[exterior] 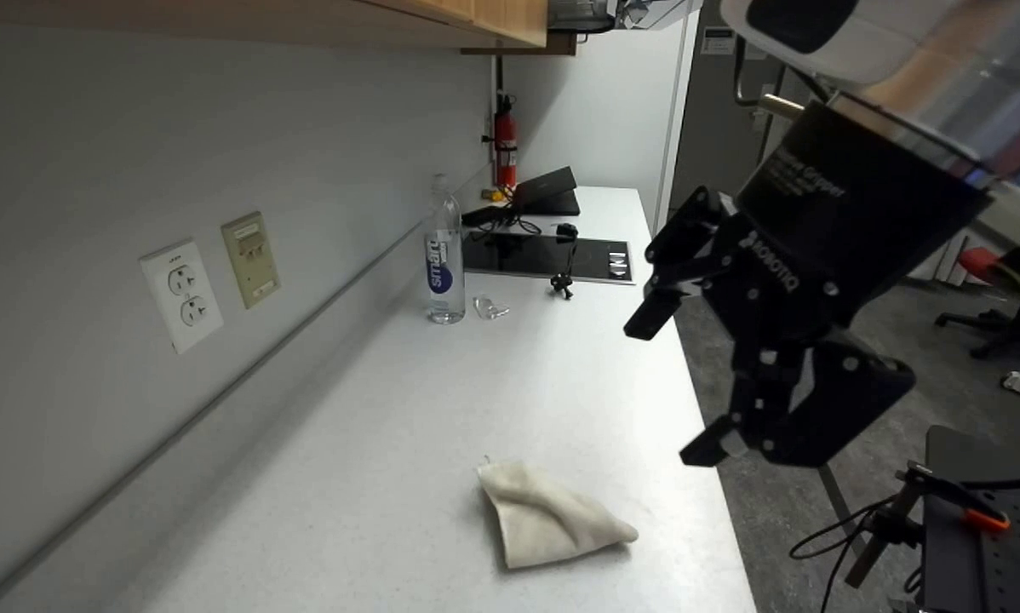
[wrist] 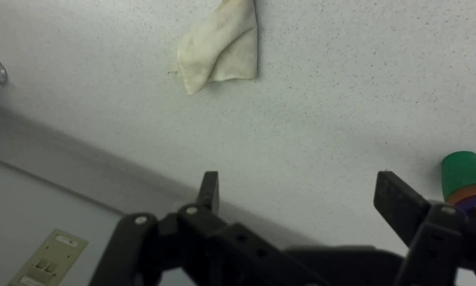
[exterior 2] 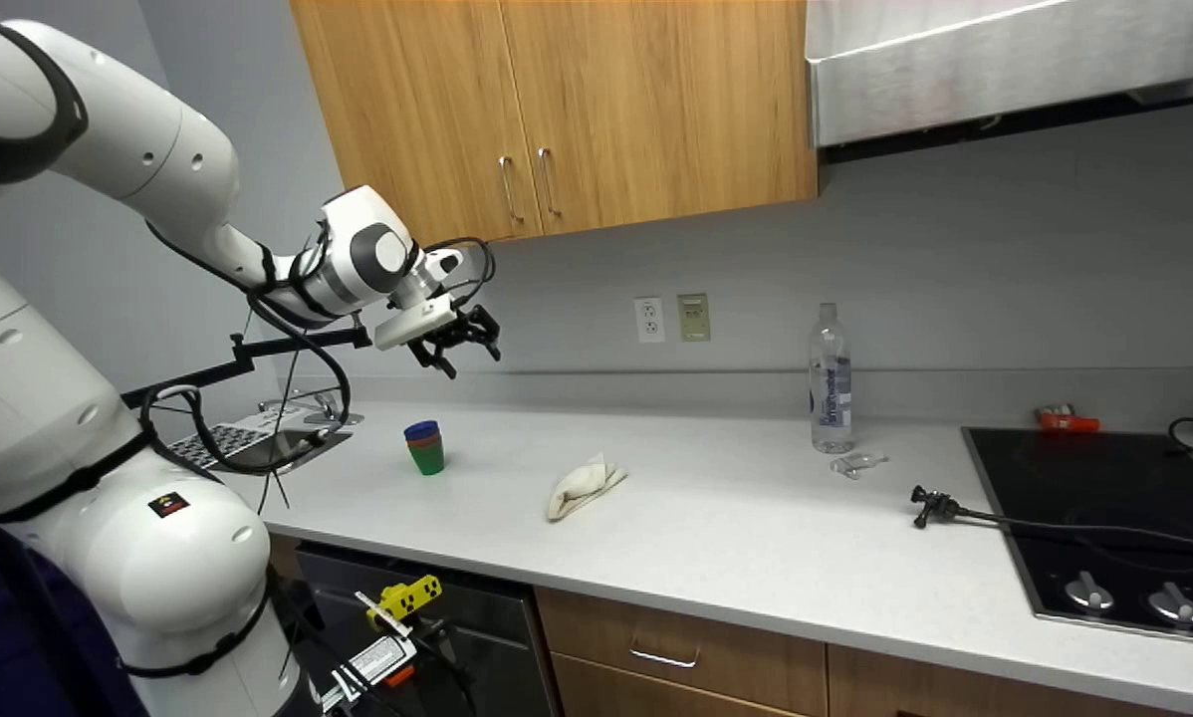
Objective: Fold the towel
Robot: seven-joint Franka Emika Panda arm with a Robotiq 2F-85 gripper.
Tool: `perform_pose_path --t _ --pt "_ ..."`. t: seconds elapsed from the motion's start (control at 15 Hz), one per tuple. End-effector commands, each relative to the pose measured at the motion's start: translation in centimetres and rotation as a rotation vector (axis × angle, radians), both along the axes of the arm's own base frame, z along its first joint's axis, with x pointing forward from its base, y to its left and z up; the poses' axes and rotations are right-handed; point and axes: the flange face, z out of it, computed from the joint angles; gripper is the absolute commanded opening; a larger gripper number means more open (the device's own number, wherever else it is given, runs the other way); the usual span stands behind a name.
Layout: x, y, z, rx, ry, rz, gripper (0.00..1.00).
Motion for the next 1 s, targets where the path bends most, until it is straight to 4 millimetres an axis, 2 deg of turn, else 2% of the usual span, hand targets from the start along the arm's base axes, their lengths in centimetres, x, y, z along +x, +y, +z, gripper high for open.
perform_pose_path --t 0.0,0.93 --pt "-0.34 -0.11 0.19 0.000 -0.004 0.001 1.00" --pt "-0.74 -0.40 0.10 -0.004 -0.005 0.000 1.00"
